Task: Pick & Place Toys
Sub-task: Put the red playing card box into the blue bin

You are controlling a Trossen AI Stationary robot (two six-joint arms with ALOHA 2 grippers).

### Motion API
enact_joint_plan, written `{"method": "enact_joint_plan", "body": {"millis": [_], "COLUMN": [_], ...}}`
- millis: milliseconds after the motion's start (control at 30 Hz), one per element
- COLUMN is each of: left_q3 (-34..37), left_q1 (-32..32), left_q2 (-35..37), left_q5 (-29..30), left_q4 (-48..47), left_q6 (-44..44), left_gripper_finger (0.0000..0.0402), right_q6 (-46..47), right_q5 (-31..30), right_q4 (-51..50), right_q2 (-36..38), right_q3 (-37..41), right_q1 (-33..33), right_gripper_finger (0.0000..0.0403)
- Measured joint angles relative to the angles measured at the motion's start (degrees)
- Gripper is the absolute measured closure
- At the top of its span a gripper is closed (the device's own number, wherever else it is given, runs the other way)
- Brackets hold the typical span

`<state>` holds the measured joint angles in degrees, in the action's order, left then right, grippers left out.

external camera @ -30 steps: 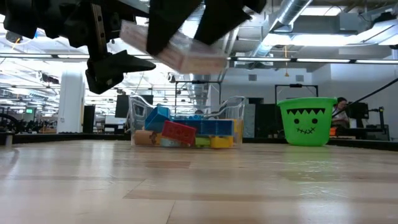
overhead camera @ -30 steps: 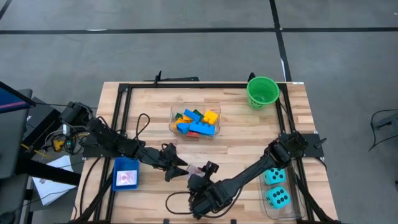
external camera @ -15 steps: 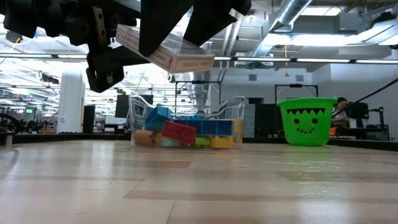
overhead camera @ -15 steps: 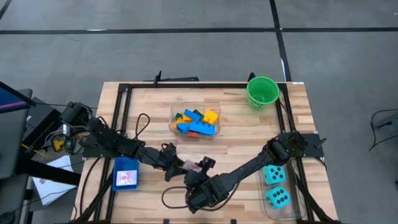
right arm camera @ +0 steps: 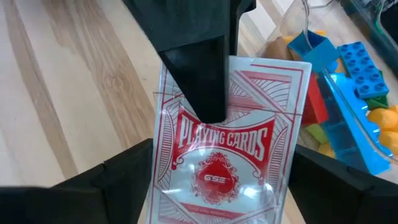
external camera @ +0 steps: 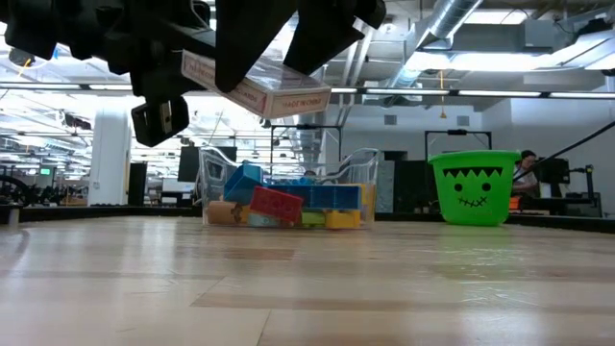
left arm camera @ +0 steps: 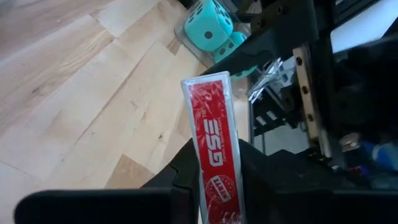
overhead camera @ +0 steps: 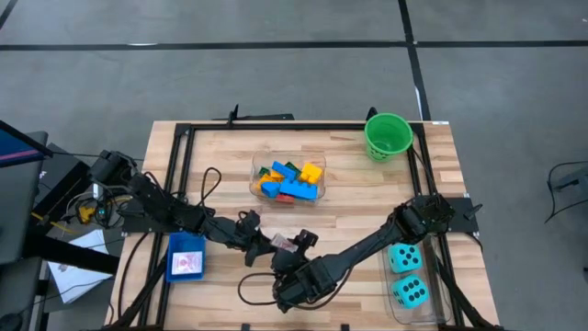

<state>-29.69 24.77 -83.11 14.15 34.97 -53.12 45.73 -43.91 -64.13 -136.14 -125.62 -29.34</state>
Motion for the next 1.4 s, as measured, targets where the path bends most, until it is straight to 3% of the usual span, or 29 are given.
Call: {"method": "enact_joint_plan", "body": {"millis": [233,567,733,900,1100,1233,1400], "left_q3": [0.0,-0.1,-0.1,0.0,-0.2,-4.0,-13.1], "left_q1": [-0.4,0.2,2.1,4.6,5.1,5.1,5.1], "left_q2": [0.3,3.7,12.6,23.0,33.8,37.0,35.1], "left_q5": [4.0,4.9,4.9,4.0,-2.4,-6.8,-8.6], "left_q4": [-5.3,-13.3,-25.3,-43.5,-54.9,-62.1,-75.7], "left_q6": [-1.1,-3.7,-0.3,-0.1,3.2,11.0,19.9], "left_gripper_finger": [0.0341,0.0341,0.0341,0.0341,0.0341,0.0341,0.0341], "right_q6": [1.6,9.2,10.3,12.6,19.3,19.8,19.9], "right_q5": [0.8,0.8,0.8,0.7,0.7,0.6,0.6], "right_q4": [-0.5,-8.9,-9.9,-13.0,-18.6,-18.8,-19.3], "right_q2": [0.0,0.0,0.0,0.0,0.0,-0.1,-0.1], "right_q3": [0.0,0.0,0.0,0.0,0.0,0.5,0.5], "right_q1": [0.0,-1.2,-2.9,-4.5,-5.2,-5.5,-5.6], "right_gripper_finger": [0.0049,0.0045,0.0045,0.0044,0.0044,0.0044,0.0044]}}
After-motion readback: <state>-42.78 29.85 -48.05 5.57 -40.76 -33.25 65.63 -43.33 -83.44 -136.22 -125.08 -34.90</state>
